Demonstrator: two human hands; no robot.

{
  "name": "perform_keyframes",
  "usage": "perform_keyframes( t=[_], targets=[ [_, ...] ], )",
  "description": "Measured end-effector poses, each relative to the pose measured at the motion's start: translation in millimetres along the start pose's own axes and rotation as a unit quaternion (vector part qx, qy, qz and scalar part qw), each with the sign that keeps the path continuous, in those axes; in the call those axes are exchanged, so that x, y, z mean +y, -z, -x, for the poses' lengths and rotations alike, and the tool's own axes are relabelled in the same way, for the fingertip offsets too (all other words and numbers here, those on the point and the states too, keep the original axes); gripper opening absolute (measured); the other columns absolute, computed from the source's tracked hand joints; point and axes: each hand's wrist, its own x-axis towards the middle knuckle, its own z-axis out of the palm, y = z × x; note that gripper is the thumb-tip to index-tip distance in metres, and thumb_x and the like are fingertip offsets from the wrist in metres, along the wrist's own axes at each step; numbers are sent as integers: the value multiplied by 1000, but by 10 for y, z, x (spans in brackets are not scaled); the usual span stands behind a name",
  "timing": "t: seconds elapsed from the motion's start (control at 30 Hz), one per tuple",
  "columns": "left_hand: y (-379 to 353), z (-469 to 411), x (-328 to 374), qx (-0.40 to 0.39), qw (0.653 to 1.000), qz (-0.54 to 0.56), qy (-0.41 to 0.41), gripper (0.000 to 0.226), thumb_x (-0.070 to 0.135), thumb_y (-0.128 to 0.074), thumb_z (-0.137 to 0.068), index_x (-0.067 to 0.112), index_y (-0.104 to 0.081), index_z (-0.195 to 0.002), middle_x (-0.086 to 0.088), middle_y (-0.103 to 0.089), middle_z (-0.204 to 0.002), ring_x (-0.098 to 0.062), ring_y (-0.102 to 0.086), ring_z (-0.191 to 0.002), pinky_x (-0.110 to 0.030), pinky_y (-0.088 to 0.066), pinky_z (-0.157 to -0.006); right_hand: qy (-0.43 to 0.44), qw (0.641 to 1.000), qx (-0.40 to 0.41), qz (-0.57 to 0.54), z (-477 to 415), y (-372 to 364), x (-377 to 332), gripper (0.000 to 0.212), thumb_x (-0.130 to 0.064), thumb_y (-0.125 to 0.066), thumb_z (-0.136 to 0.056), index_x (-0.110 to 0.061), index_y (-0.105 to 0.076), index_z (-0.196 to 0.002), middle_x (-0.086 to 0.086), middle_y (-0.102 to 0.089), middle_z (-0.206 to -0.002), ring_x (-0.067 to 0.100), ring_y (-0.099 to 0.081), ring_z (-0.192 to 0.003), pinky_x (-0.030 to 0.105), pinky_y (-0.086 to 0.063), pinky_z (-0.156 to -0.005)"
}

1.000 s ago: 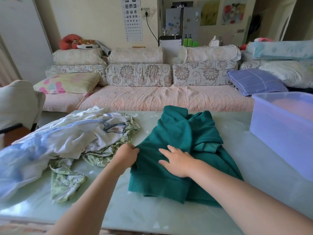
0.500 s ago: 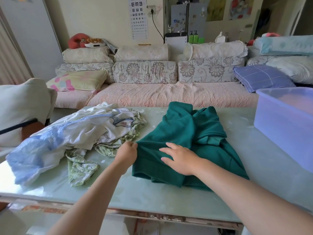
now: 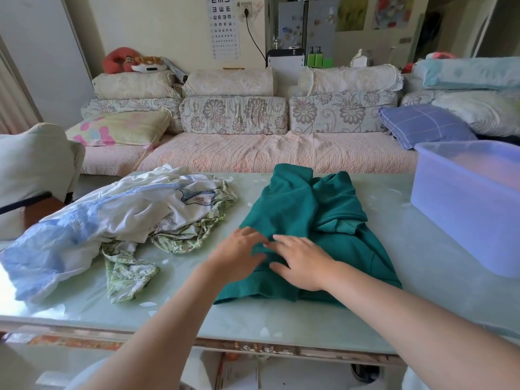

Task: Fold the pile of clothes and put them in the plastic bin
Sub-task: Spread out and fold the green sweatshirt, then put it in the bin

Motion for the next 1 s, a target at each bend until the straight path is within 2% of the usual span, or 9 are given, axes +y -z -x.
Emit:
perform_keyframes(
  t=[0.17,0.4,0.47,0.53,0.63,0.7,0.77,0.9,1.0],
  targets=[
    [-170,35,78,-287,954,-53,71,111,70,-64,-76,39,9,-154,14,10,-162,-12,12,-150,-46,-6,-122,-38,988,-131,-67,193,49,201,95,-68,-51,-90,-30,1,-160,-5,7,-167,10,6,-153,34,-5,-124],
    [-129,-91,361,-306,946,-97,47,129,76,-73,-59,49,14,-149,15,22,-160,-15,22,-148,-51,-7,-119,-46,982,-181,-35,474,176,397,113,-45,-71,-77,-43,10,-156,-4,16,-166,13,11,-153,42,-8,-124],
    [-163,-129,435,-302,948,-90,40,129,76,-73,-58,47,12,-151,15,21,-160,-15,20,-148,-50,-8,-120,-78,977,-196,-32,582,237,453,111,-24,-66,-80,-46,15,-154,-9,18,-165,16,-11,-152,33,-36,-111],
    [-222,-168,496,-295,950,-93,44,124,82,-66,-59,47,7,-152,15,14,-162,-19,12,-150,-51,-12,-120,-90,978,-185,-25,682,262,524,108,0,-53,-83,-49,11,-154,-16,13,-165,17,-31,-145,19,-46,-78],
    [-212,-296,623,-272,959,-69,44,100,93,-43,-63,48,-22,-150,6,-24,-156,-24,-14,-145,-50,-22,-117,-66,987,-146,16,751,243,655,103,17,-37,-82,-50,-12,-155,-16,-9,-165,17,-21,-151,28,-36,-110],
    [-180,-399,683,-280,959,11,46,78,94,-39,-60,54,-55,-126,1,-55,-122,-25,-43,-128,-43,-37,-107,-59,989,-126,42,802,345,725,93,11,-35,-80,-51,-32,-150,-17,-29,-160,19,-34,-145,33,-35,-113],
    [-150,-474,742,-309,944,105,51,46,81,-52,-69,46,-71,-94,6,-63,-94,-24,-64,-104,-34,-52,-84,-60,987,-144,31,866,530,774,83,2,-36,-75,-51,-53,-137,-20,-46,-150,13,-46,-135,29,-41,-107],
    [-103,-565,846,-364,918,149,40,28,45,-63,-87,28,-73,-106,9,-69,-111,-7,-72,-84,-22,-50,-68,-147,929,-271,-207,952,750,895,41,-27,-55,-79,-25,-76,-114,-10,-61,-136,12,-61,-120,28,-55,-83],
    [-125,-724,894,-273,948,164,-5,17,28,-60,-92,22,-72,-101,9,-74,-94,-9,-71,-73,-18,-46,-65,-169,928,-186,-274,924,709,970,28,-25,-51,-91,-20,-75,-103,-8,-73,-108,19,-74,-88,31,-54,-70]
  ],
)
